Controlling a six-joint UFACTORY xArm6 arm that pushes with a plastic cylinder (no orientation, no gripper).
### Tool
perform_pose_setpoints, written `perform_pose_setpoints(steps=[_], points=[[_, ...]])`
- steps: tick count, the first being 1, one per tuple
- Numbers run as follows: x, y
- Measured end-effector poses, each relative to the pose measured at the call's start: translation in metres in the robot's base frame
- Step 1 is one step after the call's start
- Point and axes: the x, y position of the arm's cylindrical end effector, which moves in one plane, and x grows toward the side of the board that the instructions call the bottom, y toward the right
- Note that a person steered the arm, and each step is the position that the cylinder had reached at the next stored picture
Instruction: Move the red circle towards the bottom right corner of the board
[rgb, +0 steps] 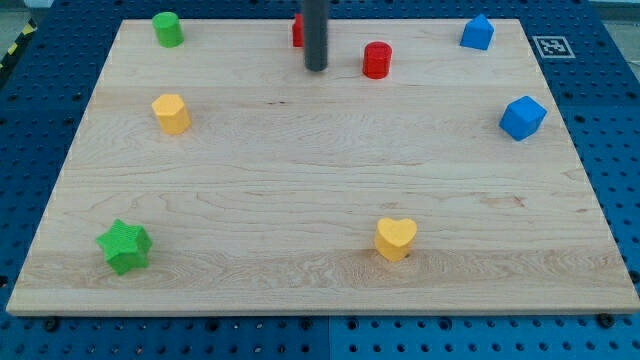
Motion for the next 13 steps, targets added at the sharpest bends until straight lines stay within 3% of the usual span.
perform_pose_setpoints(steps=[2, 4, 7, 8, 9, 12, 13], points=[[-0.014, 0.063], [-0.034, 0.085], [-0.032, 0.104], [-0.015, 0.104], [0.027, 0.105], [0.196, 0.175], [0.202, 0.183]])
